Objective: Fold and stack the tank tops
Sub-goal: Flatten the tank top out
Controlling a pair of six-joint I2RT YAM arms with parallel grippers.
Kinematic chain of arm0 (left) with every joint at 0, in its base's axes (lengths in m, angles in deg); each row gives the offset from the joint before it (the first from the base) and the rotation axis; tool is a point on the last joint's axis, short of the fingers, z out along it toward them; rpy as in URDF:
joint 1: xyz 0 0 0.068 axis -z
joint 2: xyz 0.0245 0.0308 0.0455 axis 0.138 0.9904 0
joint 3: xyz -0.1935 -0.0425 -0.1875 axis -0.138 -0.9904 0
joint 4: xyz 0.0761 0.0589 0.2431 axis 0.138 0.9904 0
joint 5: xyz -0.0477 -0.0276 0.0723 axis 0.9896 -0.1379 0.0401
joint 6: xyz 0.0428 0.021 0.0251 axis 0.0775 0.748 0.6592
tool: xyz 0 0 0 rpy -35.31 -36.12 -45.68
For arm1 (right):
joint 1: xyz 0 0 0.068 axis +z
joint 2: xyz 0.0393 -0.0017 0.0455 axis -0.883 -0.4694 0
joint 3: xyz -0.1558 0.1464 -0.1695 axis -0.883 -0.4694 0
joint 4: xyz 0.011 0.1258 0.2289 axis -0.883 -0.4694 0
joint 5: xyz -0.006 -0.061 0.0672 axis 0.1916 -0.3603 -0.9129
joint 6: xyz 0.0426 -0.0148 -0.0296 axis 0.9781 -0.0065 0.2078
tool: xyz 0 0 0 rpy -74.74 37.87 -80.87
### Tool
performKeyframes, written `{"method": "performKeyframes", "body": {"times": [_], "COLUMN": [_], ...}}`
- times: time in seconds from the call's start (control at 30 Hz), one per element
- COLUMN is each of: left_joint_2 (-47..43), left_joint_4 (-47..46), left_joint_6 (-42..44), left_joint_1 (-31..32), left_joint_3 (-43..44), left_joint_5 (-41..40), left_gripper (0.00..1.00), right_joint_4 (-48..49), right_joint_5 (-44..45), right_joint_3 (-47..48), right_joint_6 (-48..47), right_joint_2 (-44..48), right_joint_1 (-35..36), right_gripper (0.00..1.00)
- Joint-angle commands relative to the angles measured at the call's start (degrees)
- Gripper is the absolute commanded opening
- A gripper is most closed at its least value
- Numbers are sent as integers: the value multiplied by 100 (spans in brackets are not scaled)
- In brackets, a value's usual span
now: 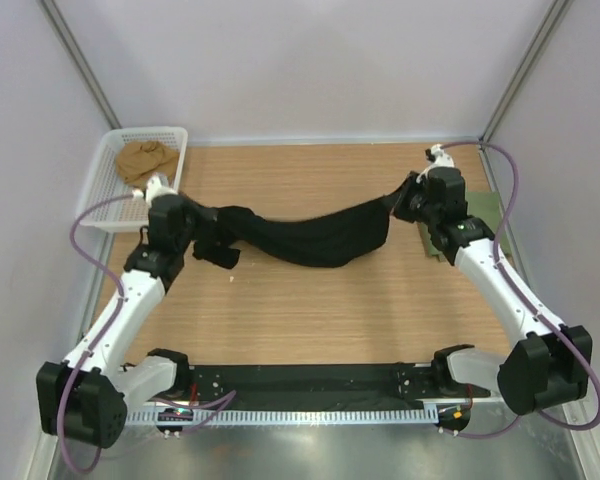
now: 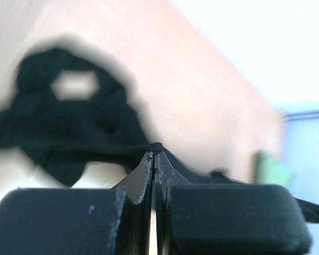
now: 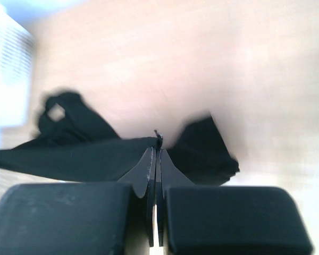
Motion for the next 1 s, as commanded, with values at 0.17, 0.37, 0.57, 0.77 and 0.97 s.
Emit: {"method": "performKeyframes", "body": {"times": [0.17,0.37,0.57,0.77,0.97], "left_joint_2": [-643,-2101,-2868,-2159,-252], "left_joint_4": [632,1080,1379,1318,529], "left_joint_6": [777,1506,1438,1095,691], "left_joint_1": [-78,-69,-69,-78,-78], "left_joint_3": [2530,3032,2919,2444,1892], "left_joint_5": [326,511,573,319,371], "left_gripper": [0,0,0,0,0], "right_joint_4": [-11,183,-194,-984,-856], "right_joint_5": [-90,-924,-934,207,1105], "right_joint_3": [1380,1109,1151,1529,1425], "right_joint_6": [-453,-585,-480,-647,-533], "right_joint_2": [1389,2832,3766,2916,1090], "right_joint_1": [21,12,12,12,3], "right_gripper": [1,1,1,1,1]}}
